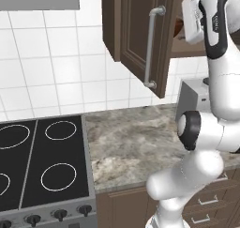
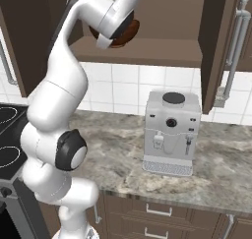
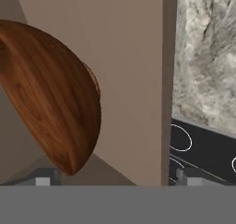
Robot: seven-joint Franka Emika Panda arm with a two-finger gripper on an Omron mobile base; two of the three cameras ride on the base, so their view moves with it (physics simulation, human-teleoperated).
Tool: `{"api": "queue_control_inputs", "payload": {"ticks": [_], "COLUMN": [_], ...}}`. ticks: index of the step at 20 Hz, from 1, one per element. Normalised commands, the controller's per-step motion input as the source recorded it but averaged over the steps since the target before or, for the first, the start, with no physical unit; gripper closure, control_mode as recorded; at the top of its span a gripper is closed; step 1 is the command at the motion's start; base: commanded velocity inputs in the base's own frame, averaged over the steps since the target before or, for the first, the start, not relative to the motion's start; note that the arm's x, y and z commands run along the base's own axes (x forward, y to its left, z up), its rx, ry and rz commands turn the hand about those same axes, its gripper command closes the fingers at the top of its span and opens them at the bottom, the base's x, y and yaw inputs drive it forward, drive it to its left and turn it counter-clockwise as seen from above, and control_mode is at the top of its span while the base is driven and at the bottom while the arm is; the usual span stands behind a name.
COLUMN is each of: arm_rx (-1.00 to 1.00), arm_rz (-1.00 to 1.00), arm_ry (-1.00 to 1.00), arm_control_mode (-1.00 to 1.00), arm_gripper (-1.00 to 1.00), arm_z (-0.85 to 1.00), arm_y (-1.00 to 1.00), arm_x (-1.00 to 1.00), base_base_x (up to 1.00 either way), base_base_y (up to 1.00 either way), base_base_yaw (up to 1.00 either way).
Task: Pick up the bowls from the cabinet and place each bowl in front of a stool on the dining counter.
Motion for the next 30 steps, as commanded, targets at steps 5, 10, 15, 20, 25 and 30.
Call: {"api": "queue_control_inputs", "payload": {"ticks": [5,10,15,20,25,30], "arm_rx": [0.00,0.00,0.00,0.00,0.00,-0.02], "arm_rz": [0.02,0.01,0.01,0.00,0.00,0.04], "arm_ry": [0.00,0.00,0.03,0.02,0.02,0.00], "arm_control_mode": [-1.00,-1.00,-1.00,-1.00,-1.00,-1.00], "arm_gripper": [-1.00,-1.00,-1.00,1.00,1.00,1.00], "arm_z": [-0.13,-0.09,-0.02,-0.24,-0.33,-0.53], "arm_y": [-0.01,0.00,0.00,0.01,0.04,0.15], "arm_x": [0.69,0.61,0.37,0.07,0.01,-0.11], "base_base_x": [0.00,0.00,0.00,0.00,0.00,0.00], "base_base_y": [0.00,0.00,0.00,0.00,0.00,0.00], "base_base_yaw": [0.00,0.00,0.00,0.00,0.00,0.00]}}
